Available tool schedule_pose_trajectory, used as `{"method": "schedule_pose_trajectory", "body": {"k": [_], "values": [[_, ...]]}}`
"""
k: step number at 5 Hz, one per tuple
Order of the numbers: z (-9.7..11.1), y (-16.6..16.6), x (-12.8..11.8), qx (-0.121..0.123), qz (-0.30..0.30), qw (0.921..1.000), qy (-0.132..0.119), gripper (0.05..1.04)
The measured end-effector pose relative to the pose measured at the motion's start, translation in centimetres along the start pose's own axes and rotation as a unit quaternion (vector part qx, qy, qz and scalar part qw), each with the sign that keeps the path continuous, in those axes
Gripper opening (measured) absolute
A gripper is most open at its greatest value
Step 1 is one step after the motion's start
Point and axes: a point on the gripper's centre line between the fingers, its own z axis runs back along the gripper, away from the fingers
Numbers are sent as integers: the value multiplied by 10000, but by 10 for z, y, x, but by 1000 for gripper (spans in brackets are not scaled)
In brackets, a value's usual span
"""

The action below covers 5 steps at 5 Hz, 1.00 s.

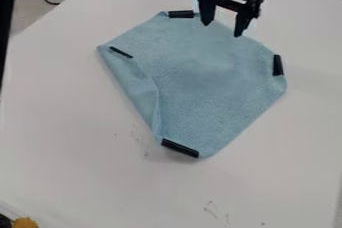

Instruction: Move the cloth to the edge of the table

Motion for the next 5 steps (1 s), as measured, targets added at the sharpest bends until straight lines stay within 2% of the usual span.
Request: {"method": "schedule_pose_trajectory", "body": {"k": [1,2,3,4,5], "values": [[12,5,-14,-96,342,9991,233,999],[31,11,-43,-302,734,9957,479,999],[52,17,-69,-176,1095,9926,490,999],[58,20,-97,-284,1309,9896,521,999],[64,8,-139,-169,1817,9816,565,999]]}}
